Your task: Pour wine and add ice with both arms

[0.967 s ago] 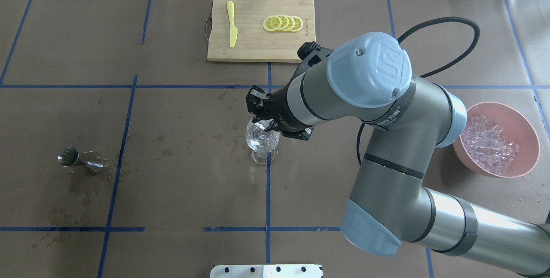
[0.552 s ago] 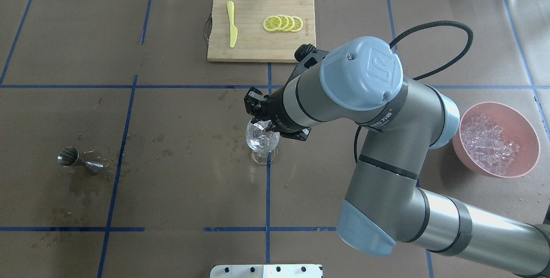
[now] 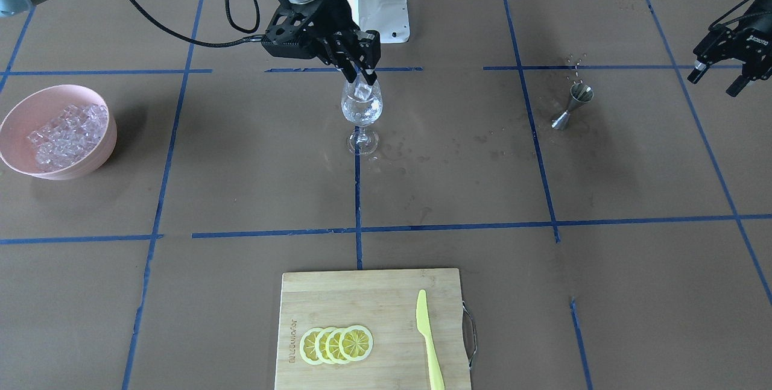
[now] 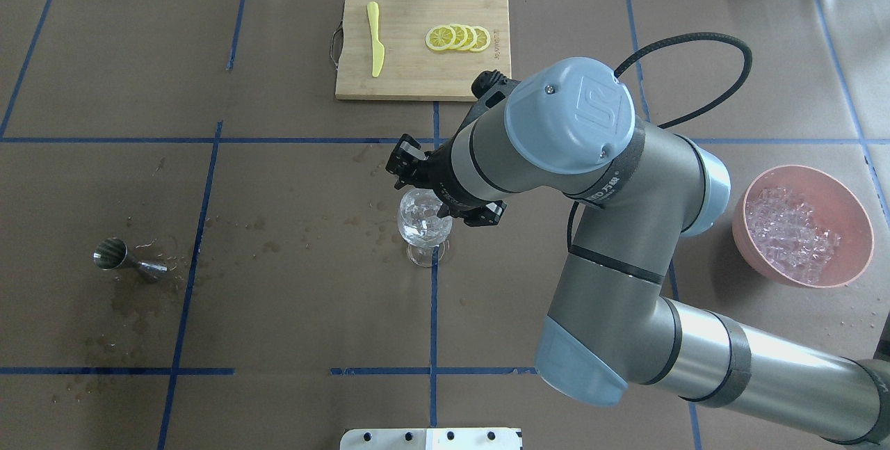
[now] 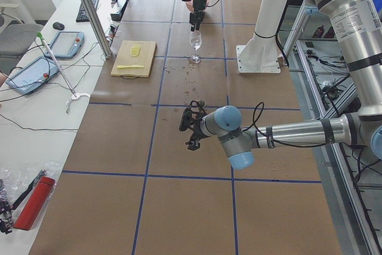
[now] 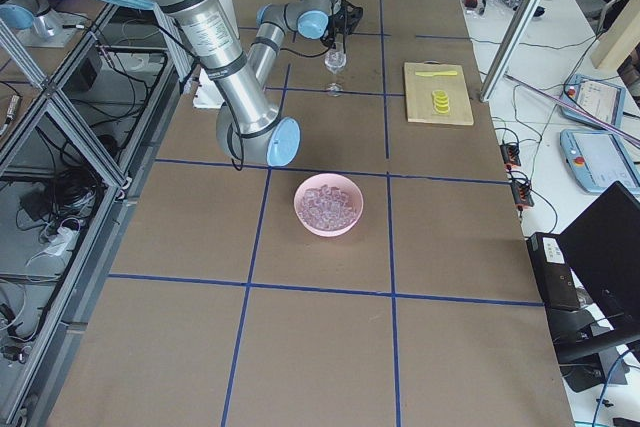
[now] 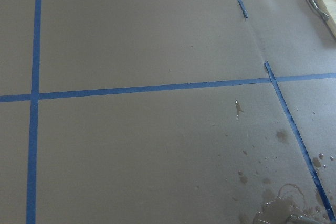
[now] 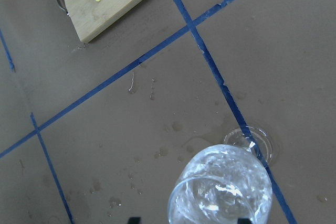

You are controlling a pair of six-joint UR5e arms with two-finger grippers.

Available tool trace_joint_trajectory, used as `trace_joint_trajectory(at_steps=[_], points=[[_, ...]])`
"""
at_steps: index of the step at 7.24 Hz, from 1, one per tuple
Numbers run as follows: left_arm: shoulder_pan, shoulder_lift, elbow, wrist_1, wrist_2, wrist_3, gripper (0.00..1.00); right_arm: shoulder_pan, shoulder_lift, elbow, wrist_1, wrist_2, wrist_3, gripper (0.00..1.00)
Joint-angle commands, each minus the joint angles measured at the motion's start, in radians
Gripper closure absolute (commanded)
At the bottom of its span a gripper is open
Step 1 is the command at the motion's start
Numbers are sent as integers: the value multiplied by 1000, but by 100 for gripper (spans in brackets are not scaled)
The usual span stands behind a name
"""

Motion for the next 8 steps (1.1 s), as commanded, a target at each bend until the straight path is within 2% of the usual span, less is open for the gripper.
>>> trace_joint_trajectory(at_steps=[1,2,3,4,5,7,8], points=[[2,-2,10,0,-2,22,0,75,-46,58,-3,48,-7,0],[3,-4,24,9,-3,135,0,179,-156,129,-3,170,-34,0],[-9,-4,41,44,-5,226,0,327,-212,137,-3,320,-148,0],[-59,-4,41,113,-5,310,0,444,-281,136,-3,404,-260,0],[-114,-17,32,230,-8,428,0,520,-370,136,-3,425,-406,0],[-263,-144,29,532,-9,669,0,664,-560,129,-6,446,-766,0],[-331,-234,26,725,-11,766,0,737,-652,122,-37,446,-993,0]])
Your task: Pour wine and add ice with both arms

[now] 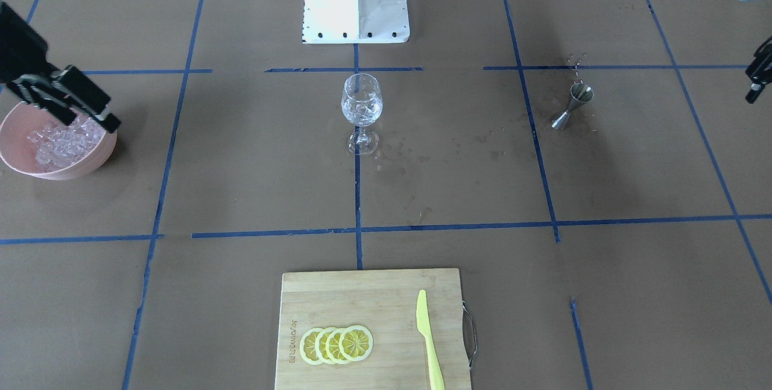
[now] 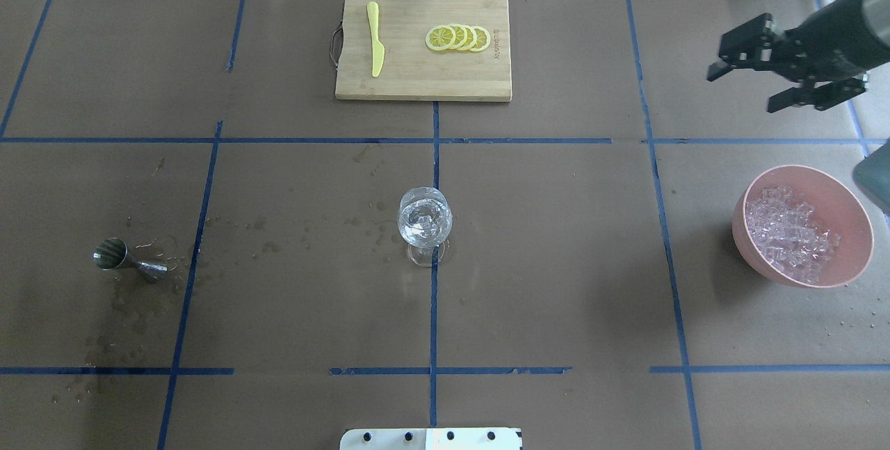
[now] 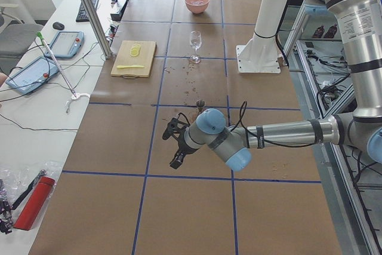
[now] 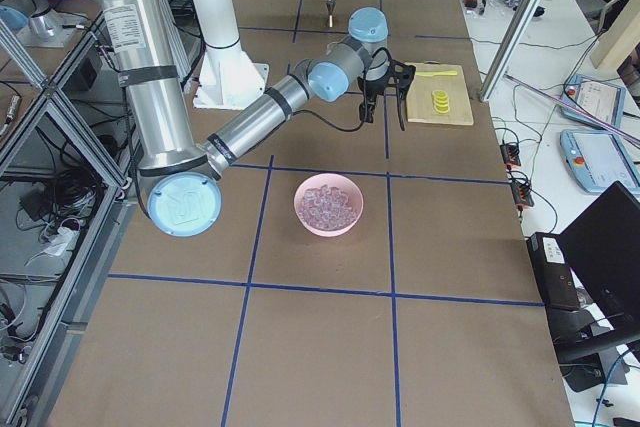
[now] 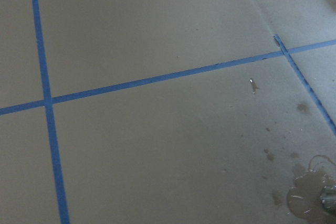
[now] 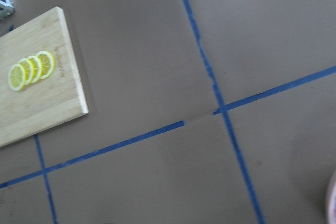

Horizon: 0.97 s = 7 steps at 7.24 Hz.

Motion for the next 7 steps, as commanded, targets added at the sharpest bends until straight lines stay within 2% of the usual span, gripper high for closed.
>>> trace_joint_trajectory(at_steps=[1,3,4,5,6,7], points=[[-129,-181,-18,422,-8,195,0,172,-136,-32,-119,5,-480,0],[-209,-279,-90,776,-70,283,0,318,-128,-64,-311,5,-816,0],[-231,-277,-90,841,-110,307,0,373,-128,-92,-348,6,-913,0],[-228,-239,-92,836,-185,321,0,393,-139,-107,-362,21,-964,0],[-223,-229,-93,836,-210,323,0,394,-143,-98,-408,21,-990,0],[-215,-191,-139,823,-212,337,0,394,-148,-103,-410,21,-1042,0]])
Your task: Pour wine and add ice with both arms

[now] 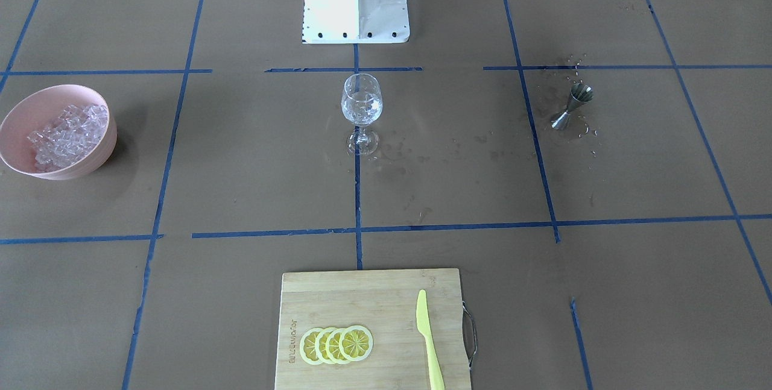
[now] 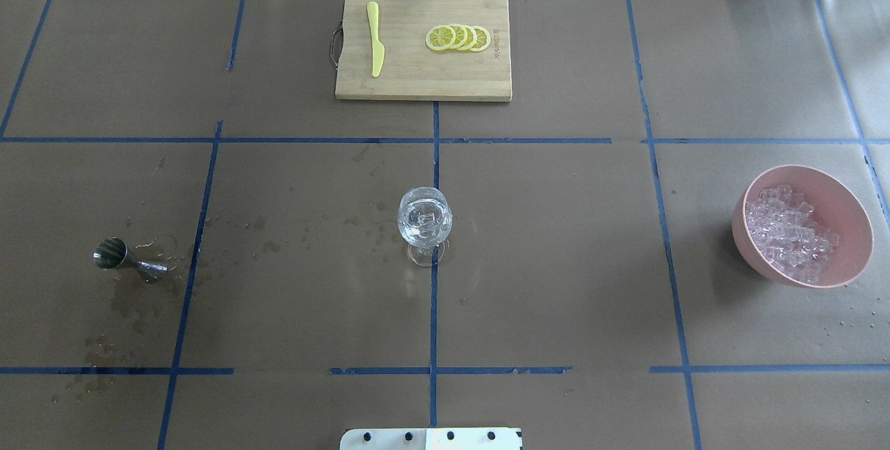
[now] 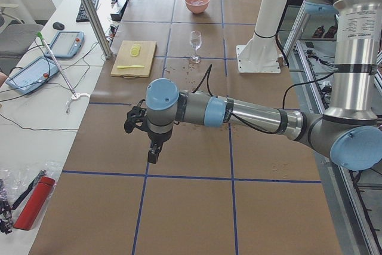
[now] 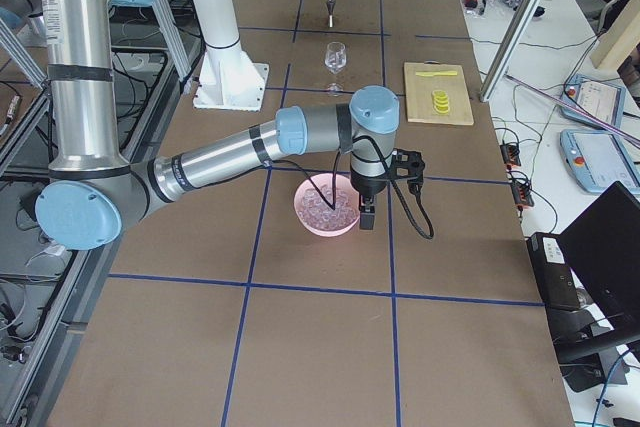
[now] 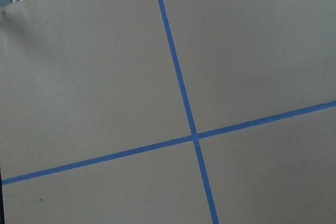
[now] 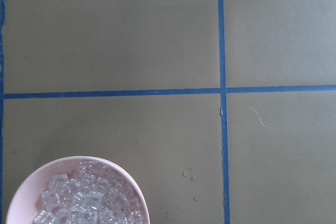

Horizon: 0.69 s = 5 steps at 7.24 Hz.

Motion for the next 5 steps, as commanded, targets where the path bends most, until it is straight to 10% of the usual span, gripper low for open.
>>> trace_joint_trajectory(at_steps=[1,5], points=[[29,53,-31,-34,-12,57,0,6,-12,2,-19,0,-65,0],[36,154,-16,-131,-19,169,0,4,-23,-63,-13,14,-194,0]])
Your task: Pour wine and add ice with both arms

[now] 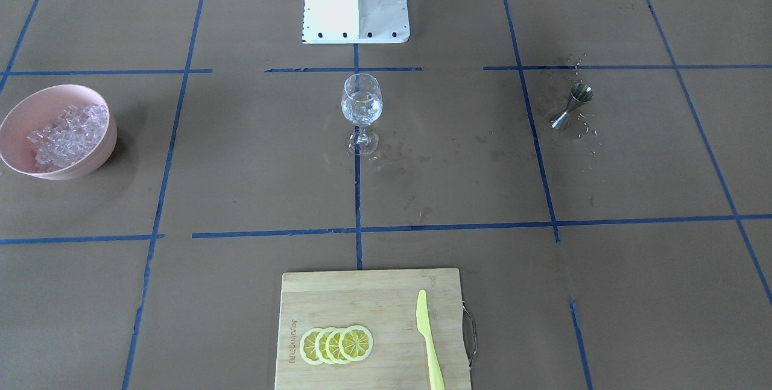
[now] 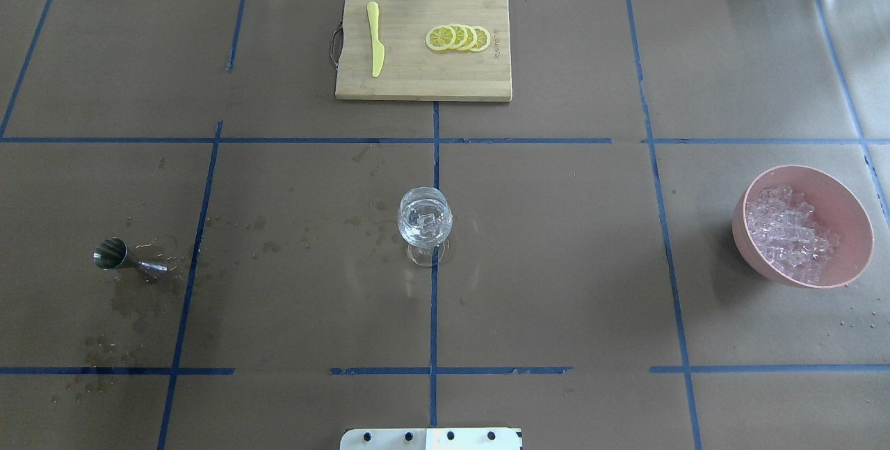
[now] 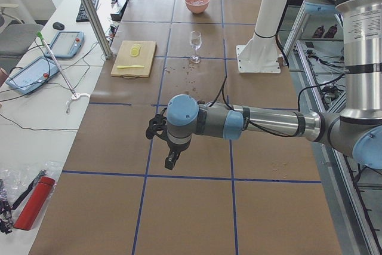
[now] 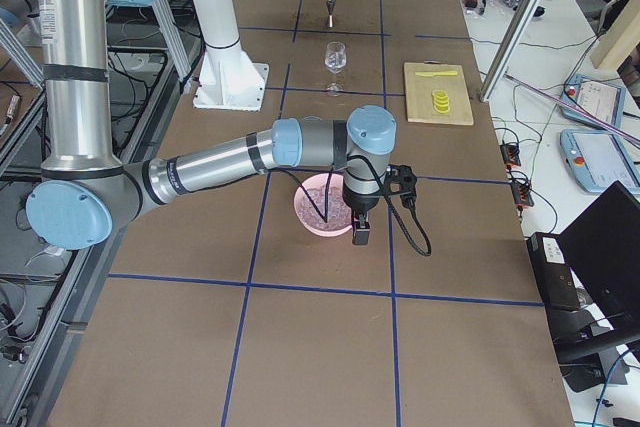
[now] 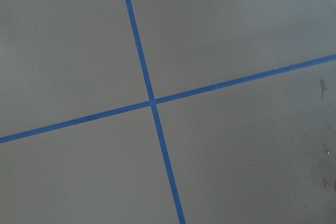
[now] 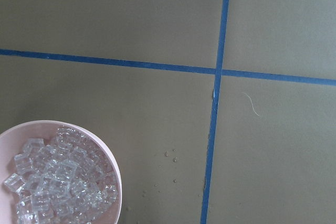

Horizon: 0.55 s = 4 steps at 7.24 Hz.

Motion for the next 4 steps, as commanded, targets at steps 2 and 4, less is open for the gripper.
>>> trace_joint_trajectory(at_steps=[2,4], points=[[-1,-26,52,-31,12,15,0,-1,-4,-26,3,67,-19,0],[-1,-24,55,-29,12,14,0,-1,0,-40,5,63,-8,0]])
